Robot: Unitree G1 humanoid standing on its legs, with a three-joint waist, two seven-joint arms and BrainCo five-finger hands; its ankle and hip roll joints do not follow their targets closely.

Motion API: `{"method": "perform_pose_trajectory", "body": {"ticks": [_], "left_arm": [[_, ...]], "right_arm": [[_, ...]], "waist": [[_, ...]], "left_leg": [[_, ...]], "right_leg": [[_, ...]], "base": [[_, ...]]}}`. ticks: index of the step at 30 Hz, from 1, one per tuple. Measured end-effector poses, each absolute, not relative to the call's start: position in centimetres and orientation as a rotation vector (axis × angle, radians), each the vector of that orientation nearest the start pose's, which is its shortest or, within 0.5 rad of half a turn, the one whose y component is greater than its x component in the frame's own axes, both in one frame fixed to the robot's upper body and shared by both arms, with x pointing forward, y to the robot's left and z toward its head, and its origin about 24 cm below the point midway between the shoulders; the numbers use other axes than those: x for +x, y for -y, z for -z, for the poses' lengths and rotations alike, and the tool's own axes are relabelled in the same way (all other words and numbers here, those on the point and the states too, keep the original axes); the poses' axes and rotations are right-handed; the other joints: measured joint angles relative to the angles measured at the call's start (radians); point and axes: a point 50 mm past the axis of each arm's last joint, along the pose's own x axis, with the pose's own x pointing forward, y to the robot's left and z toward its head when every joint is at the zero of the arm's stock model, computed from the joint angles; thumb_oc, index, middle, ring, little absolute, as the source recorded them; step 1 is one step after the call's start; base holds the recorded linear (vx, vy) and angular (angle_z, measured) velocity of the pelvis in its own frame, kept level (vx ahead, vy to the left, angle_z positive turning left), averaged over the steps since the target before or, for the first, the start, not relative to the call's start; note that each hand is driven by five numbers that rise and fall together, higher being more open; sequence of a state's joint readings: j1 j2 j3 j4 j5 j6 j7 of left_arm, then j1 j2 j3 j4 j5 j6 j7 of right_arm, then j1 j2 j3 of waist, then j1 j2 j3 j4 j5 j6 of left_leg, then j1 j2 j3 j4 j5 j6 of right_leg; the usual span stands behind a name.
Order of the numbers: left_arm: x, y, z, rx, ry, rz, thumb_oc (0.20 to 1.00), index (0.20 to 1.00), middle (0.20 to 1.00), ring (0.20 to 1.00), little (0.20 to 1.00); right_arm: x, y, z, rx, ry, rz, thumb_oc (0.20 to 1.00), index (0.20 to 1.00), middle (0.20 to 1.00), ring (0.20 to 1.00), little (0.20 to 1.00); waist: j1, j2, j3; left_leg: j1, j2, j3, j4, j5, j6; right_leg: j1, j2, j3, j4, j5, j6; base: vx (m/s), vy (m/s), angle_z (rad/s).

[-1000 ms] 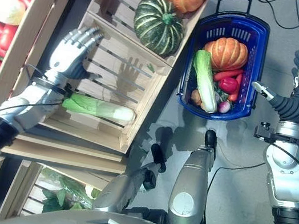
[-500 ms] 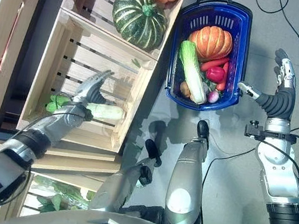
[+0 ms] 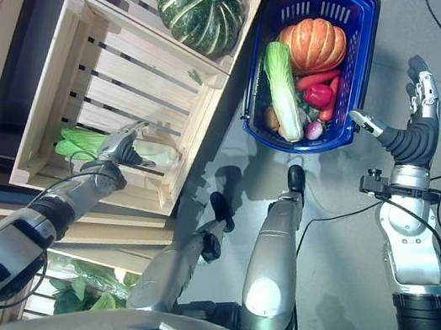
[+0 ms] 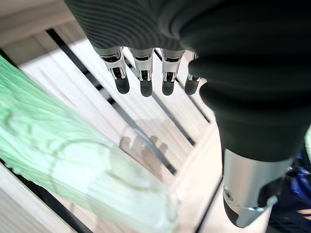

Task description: Pick up fruits and vegetables into the basket

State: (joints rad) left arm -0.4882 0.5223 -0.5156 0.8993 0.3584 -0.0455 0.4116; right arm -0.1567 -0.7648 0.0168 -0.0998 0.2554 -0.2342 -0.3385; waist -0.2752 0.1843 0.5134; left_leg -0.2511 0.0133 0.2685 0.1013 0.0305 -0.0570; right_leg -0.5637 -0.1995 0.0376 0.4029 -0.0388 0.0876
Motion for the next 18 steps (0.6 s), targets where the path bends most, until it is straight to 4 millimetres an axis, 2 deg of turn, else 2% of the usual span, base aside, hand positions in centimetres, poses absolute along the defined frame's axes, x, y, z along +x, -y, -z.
{"method": "perform_pose_trajectory", "body": {"ticks": [4, 9, 18], "left_arm": [[31.0, -25.1, 0.0, 1.294, -0.205, -0.116, 1.000, 1.000, 1.000, 1.000, 1.000], [31.0, -26.8, -1.0, 1.480, -0.178, -0.189, 1.000, 1.000, 1.000, 1.000, 1.000], [31.6, -27.2, -1.5, 1.694, -0.191, -0.199, 1.000, 1.000, 1.000, 1.000, 1.000]], "right_arm": [[26.5, 25.6, -17.9, -0.415, 0.550, 0.206, 1.000, 1.000, 1.000, 1.000, 1.000], [26.3, 25.6, -18.0, -0.406, 0.573, 0.218, 1.000, 1.000, 1.000, 1.000, 1.000], [26.2, 25.5, -18.5, -0.391, 0.616, 0.226, 1.000, 1.000, 1.000, 1.000, 1.000]], "waist": [[0.000, 0.000, 0.000], [0.001, 0.000, 0.000], [0.001, 0.000, 0.000]], "left_leg": [[-0.009, -0.001, 0.001, 0.001, 0.000, 0.000], [-0.061, -0.003, 0.001, 0.018, -0.001, 0.001], [-0.109, -0.009, 0.022, 0.043, -0.009, 0.004]], "right_leg": [[-0.010, 0.000, 0.002, 0.000, 0.000, 0.000], [-0.064, -0.003, 0.008, 0.018, 0.002, -0.003], [-0.125, -0.005, 0.034, 0.038, 0.001, -0.001]], "base": [[0.00, 0.037, -0.01], [0.00, 0.000, 0.00], [0.01, 0.007, -0.04]]}}
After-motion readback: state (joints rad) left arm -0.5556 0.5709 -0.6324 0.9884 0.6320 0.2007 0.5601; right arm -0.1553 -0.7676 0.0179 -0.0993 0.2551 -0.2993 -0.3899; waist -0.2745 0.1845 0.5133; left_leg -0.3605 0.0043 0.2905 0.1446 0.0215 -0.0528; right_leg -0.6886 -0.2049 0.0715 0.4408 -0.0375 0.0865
